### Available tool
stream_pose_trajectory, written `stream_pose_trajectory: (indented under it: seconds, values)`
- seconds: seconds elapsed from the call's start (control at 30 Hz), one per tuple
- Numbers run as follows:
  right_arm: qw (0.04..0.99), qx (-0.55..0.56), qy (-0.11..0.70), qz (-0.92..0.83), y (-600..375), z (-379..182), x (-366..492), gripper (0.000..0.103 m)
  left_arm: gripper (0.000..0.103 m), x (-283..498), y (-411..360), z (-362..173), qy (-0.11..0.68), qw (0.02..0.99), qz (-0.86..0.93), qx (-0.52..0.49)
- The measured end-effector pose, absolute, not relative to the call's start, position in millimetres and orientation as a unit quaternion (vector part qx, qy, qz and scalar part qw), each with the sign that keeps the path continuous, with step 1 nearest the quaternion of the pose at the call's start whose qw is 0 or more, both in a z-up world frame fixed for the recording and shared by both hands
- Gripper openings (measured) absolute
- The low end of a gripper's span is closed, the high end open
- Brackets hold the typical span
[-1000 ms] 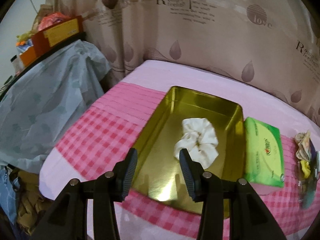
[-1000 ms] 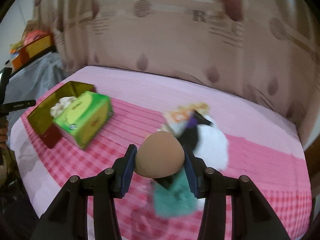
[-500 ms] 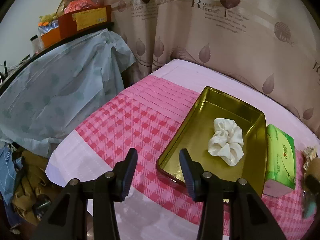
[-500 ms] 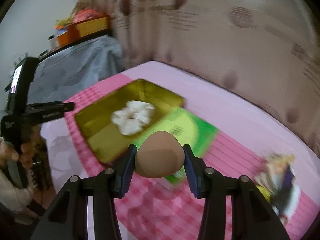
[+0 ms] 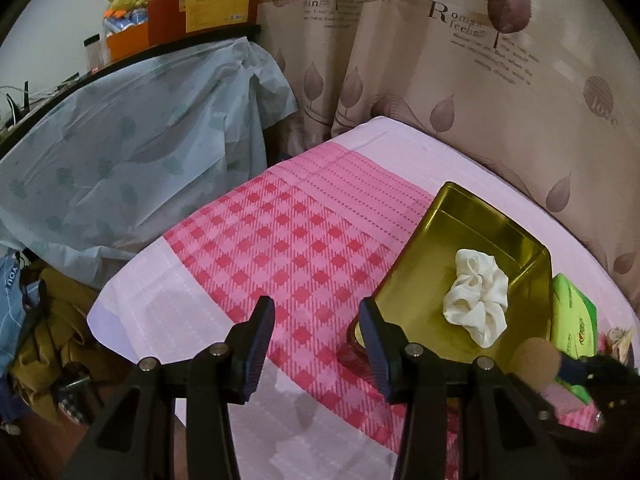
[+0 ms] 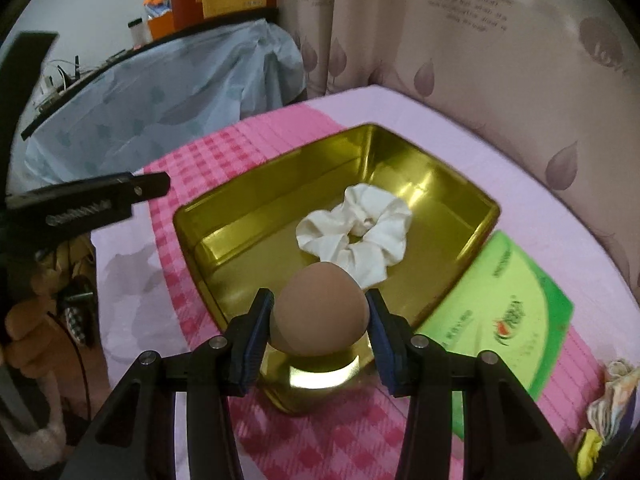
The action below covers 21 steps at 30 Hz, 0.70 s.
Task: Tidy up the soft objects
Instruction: 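Carry the sponge to the gold tray and release it with the right tool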
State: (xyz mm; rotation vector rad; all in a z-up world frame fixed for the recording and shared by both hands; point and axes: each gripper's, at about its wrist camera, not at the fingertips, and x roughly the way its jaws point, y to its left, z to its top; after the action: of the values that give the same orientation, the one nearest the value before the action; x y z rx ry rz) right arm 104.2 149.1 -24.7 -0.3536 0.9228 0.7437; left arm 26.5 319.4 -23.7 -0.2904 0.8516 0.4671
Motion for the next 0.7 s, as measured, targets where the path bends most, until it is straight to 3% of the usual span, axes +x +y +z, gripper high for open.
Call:
stream_pose_trajectory:
  seconds: [0.7]
  values:
    - [0.809,-0.176,0.441,0.346,155,-36,109,0.047,0.044,29,317,-29,0.419,0.869,0.219,-0.142]
